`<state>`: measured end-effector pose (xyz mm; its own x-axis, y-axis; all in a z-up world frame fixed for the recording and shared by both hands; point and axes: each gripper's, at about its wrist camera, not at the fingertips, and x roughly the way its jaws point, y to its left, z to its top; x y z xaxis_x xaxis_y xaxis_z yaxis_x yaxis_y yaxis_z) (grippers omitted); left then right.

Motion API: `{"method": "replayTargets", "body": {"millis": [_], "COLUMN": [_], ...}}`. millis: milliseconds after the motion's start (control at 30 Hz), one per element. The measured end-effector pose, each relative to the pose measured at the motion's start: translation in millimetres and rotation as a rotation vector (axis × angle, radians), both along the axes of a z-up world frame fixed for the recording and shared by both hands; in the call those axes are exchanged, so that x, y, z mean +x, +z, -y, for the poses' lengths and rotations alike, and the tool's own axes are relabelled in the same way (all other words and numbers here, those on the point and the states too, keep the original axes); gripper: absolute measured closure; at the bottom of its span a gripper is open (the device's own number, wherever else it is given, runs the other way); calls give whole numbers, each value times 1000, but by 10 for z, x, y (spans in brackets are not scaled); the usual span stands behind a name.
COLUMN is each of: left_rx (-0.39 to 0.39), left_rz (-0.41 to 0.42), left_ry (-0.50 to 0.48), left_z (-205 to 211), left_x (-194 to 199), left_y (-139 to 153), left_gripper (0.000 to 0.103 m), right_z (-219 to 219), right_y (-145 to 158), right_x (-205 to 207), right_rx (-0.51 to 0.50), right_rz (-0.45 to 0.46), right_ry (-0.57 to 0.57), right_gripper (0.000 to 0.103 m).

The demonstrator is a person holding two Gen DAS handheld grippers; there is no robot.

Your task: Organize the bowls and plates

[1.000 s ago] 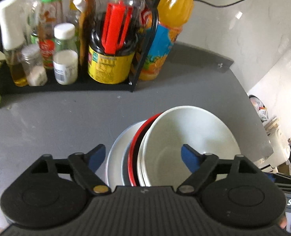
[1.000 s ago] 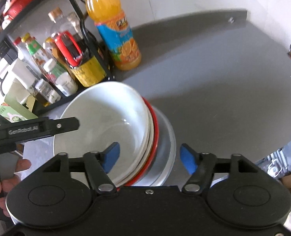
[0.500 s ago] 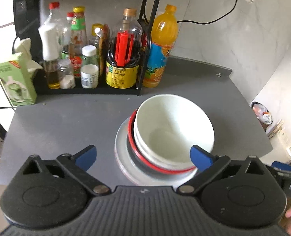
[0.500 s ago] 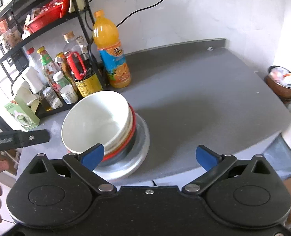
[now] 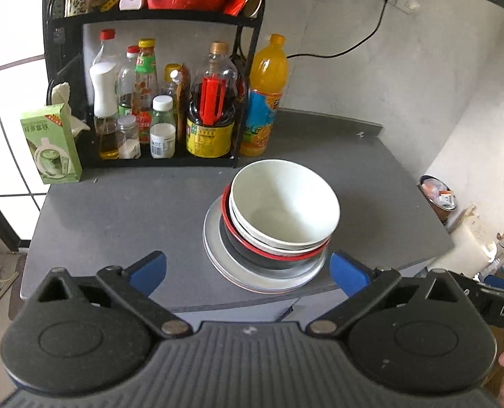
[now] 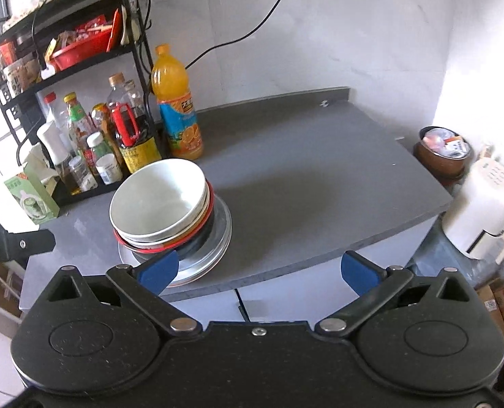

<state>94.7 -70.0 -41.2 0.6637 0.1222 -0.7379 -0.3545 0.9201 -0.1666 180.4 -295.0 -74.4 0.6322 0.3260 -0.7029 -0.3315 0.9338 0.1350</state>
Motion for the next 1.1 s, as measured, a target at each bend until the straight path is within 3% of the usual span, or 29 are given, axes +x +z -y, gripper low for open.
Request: {"method": "replayTargets", "body": {"millis": [533,867,1100], "left_rx": [63,79,98], "left_rz": [63,62,67], "left_ry": [-127,-163,-173], "left_z": [-186,-172,-42], "left_x": [-684,-1022,-1136], "left_y": [382,419,387], "left_gripper": [1,1,1], "right_z": [-150,-220,-181], "right_y": [390,473,482], "right_x": [-900,-1379,-1484], "right_rx": [2,-14,-20], "right_rz": [75,107,112], "right_ry": [-163,-197,-230], "right_gripper": [0,0,0]}}
